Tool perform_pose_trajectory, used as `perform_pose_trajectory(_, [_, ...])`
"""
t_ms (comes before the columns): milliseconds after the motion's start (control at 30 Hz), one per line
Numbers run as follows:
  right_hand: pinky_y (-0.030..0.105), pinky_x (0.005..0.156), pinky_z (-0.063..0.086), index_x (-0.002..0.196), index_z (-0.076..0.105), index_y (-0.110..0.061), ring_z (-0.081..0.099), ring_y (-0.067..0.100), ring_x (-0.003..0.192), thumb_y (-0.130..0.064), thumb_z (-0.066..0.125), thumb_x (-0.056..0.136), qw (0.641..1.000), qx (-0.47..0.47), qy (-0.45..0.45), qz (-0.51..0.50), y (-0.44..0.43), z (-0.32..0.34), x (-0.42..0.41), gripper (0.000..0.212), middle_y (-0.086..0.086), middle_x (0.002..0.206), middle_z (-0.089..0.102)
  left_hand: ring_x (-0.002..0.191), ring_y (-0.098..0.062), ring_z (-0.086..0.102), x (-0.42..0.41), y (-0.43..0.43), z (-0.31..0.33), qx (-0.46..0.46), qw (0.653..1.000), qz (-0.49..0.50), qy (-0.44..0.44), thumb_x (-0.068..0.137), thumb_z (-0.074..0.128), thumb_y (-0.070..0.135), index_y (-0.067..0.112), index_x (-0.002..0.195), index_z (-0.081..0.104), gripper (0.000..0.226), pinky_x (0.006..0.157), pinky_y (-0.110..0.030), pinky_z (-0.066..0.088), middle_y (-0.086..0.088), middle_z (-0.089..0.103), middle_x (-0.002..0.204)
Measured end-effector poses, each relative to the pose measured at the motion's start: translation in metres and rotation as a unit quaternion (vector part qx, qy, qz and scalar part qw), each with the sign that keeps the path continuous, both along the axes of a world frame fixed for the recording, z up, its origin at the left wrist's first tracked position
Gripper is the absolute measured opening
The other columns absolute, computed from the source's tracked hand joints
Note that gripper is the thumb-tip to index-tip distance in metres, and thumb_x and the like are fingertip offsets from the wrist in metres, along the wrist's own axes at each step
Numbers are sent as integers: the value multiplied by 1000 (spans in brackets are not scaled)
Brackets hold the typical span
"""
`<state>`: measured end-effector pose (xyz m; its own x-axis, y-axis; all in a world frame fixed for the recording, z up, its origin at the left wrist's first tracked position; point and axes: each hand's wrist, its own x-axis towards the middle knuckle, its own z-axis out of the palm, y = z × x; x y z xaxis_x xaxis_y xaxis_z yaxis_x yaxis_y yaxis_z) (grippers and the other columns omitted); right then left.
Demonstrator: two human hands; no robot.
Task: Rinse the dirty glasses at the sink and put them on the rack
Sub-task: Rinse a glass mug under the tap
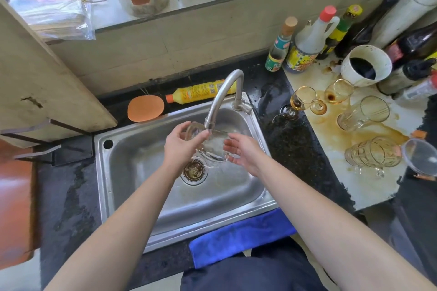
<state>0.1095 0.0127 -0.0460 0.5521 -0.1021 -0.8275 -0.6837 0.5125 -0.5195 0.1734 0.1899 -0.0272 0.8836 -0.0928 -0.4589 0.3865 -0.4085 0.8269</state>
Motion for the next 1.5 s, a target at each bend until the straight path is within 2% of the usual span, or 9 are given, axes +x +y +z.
perform_pose_trajectory(233, [28, 69, 47, 108, 58, -18, 65, 17, 86, -17, 59, 99, 999, -7, -53, -5, 6, 6, 1, 9, 6, 101, 70, 67, -13, 54, 2, -1, -5, -42, 993, 54, 99, 83, 77, 50, 17, 134, 57, 64, 54, -24, 43, -1, 66, 99])
perform_pose_trajectory(367, [26, 64, 50, 145, 40, -15, 64, 18, 88, -8, 67, 95, 998, -25, -56, -7, 8, 8, 0, 57, 11, 108, 69, 57, -13, 41, 4, -1, -11, -56, 987, 44, 143, 88, 72, 49, 13, 123, 55, 53, 52, -27, 35, -5, 56, 87])
perform_pose_trajectory(567, [22, 59, 47, 148, 42, -7, 61, 10, 79, -15, 57, 104, 997, -50, -53, -31, 9, 5, -3, 47, 1, 94, 71, 109, -27, 63, 1, -2, -13, -120, 981, -19, 152, 91, 73, 33, 19, 126, 53, 43, 67, -35, 58, -11, 58, 128])
perform_pose_trajectory(700, [21, 55, 49, 147, 43, -3, 61, 11, 79, -15, 55, 105, 996, -34, -66, -42, 7, 10, -1, 45, 3, 98, 71, 97, -24, 68, 1, -3, -10, -132, 981, -11, 139, 87, 78, 29, 19, 127, 57, 47, 64, -33, 58, -14, 62, 125])
perform_pose_trajectory(867, [26, 54, 52, 152, 40, -26, 71, 17, 83, -33, 53, 105, 993, -52, -104, -3, 4, 21, 0, 49, 9, 129, 61, 85, -17, 64, 9, -10, 0, -97, 975, -7, 200, 95, 60, 52, 24, 120, 58, 37, 52, -27, 45, -4, 66, 110])
perform_pose_trajectory(967, [23, 51, 49, 139, 53, -28, 70, 15, 81, -43, 46, 107, 992, -73, -102, 23, 5, 27, 6, 36, 8, 121, 65, 95, -16, 59, 8, -7, -1, -79, 978, -57, 183, 95, 49, 63, 35, 125, 55, 42, 58, -28, 38, 3, 65, 120])
perform_pose_trajectory(1100, [21, 52, 48, 135, 55, -23, 66, 14, 81, -50, 39, 107, 994, -73, -73, 23, 6, 32, 14, 41, 4, 109, 63, 103, -18, 60, 2, 8, -7, -88, 980, -93, 150, 83, 63, 71, 46, 137, 46, 62, 83, -43, 52, 2, 55, 142])
perform_pose_trajectory(1300, [25, 58, 53, 147, 44, -25, 69, 20, 90, -35, 53, 105, 989, -67, -110, 75, 8, 36, 7, 44, 8, 117, 68, 55, -14, 55, 2, 2, -8, -121, 982, 54, 137, 88, 69, 54, 19, 130, 53, 57, 47, -26, 38, -8, 64, 104])
perform_pose_trajectory(1500, [28, 69, 55, 156, 31, -26, 68, 15, 87, -19, 56, 105, 983, -93, -132, 89, 18, 30, 4, 58, 5, 99, 71, 64, -15, 48, 0, 6, 1, -103, 982, 29, 155, 95, 54, 57, 26, 122, 51, 41, 52, -28, 43, -7, 52, 97])
